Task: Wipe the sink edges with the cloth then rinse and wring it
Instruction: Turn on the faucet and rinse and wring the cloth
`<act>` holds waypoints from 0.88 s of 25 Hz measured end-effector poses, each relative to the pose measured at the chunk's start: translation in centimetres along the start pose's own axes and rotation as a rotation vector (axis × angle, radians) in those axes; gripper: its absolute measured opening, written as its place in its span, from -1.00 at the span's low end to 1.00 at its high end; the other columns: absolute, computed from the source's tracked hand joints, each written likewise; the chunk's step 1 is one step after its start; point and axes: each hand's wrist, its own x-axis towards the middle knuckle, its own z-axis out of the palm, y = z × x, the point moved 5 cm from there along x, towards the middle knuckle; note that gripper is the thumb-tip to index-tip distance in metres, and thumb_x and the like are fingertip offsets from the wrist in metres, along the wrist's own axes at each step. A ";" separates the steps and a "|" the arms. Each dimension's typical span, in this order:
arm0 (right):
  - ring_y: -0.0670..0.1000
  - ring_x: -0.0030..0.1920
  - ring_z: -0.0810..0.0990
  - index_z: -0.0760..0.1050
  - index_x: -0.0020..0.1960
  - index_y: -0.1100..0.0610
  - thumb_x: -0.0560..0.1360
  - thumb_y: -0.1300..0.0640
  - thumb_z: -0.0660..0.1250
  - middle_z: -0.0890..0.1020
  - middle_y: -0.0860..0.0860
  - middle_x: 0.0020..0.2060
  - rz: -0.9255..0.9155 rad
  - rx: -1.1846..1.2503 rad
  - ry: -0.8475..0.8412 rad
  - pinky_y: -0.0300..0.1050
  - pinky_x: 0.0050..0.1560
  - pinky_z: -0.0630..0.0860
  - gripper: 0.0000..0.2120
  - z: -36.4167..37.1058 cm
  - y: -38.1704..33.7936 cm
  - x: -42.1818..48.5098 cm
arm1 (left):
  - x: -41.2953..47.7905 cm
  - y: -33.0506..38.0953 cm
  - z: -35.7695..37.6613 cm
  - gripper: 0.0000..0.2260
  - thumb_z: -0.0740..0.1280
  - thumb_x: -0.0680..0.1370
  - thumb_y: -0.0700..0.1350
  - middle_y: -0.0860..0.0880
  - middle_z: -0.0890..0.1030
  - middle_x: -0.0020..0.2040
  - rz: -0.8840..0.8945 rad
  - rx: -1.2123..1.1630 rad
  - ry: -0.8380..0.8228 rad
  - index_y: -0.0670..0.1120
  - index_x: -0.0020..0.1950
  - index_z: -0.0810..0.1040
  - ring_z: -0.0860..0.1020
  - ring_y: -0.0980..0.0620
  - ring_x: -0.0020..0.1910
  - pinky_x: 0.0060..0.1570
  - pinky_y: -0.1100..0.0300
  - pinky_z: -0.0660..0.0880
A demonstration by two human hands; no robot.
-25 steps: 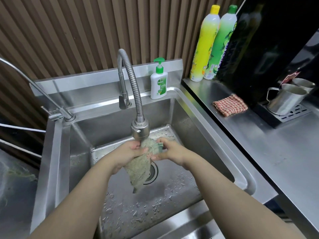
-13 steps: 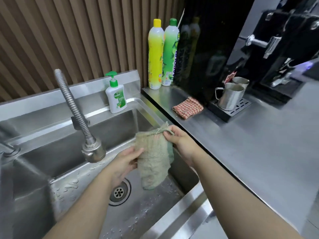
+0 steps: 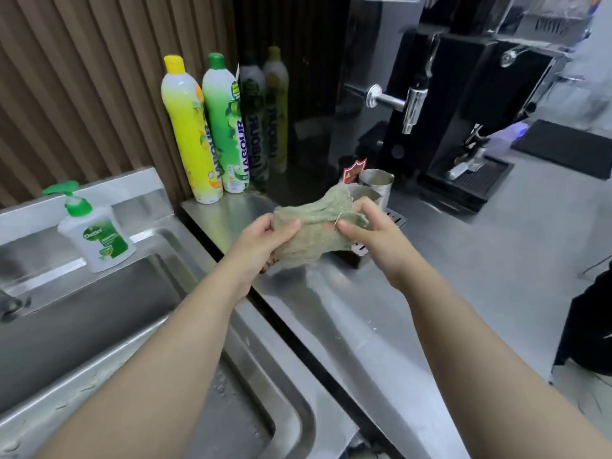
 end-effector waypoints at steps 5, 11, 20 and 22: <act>0.02 -0.20 0.38 0.35 -0.17 0.11 0.53 -0.01 0.28 0.42 0.07 -0.24 0.292 -0.085 -0.091 -0.06 -0.24 0.29 -0.78 0.2 9.9 -1.4 | -0.3 -6.8 0.9 -0.82 0.30 0.53 0.03 0.03 0.65 -0.09 -0.164 0.378 -0.049 -0.06 -0.02 0.55 0.61 0.18 -0.18 -0.23 0.36 0.48; 0.17 0.07 0.49 0.39 0.06 0.17 0.60 0.01 0.09 0.53 0.19 0.06 0.504 -0.476 0.113 -0.07 -0.09 0.34 -0.77 0.7 11.8 1.3 | 3.2 -8.8 1.8 -0.69 0.15 0.57 0.13 0.01 0.52 -0.12 -0.198 0.749 0.102 -0.07 0.12 0.41 0.47 -0.02 -0.13 -0.21 0.12 0.34; 0.13 0.26 0.45 0.47 0.25 0.21 0.56 0.20 0.14 0.53 0.14 0.23 -0.099 -0.873 0.081 -0.18 0.24 0.29 -0.70 1.3 11.7 0.0 | 2.0 -9.3 5.4 -0.69 0.14 0.54 -0.13 -0.13 0.61 0.13 0.416 0.918 -0.059 -0.16 0.21 0.53 0.54 -0.09 0.15 0.17 0.21 0.38; 0.09 0.42 0.32 0.38 0.37 0.22 0.62 0.14 0.11 0.41 0.14 0.39 -0.093 -0.971 -0.062 -0.29 0.40 0.10 -0.64 1.8 13.6 -0.9 | 2.4 -10.9 5.2 -0.65 0.12 0.59 -0.10 -0.11 0.47 0.34 0.360 1.021 -0.188 -0.15 0.35 0.42 0.37 -0.05 0.37 0.35 0.25 0.17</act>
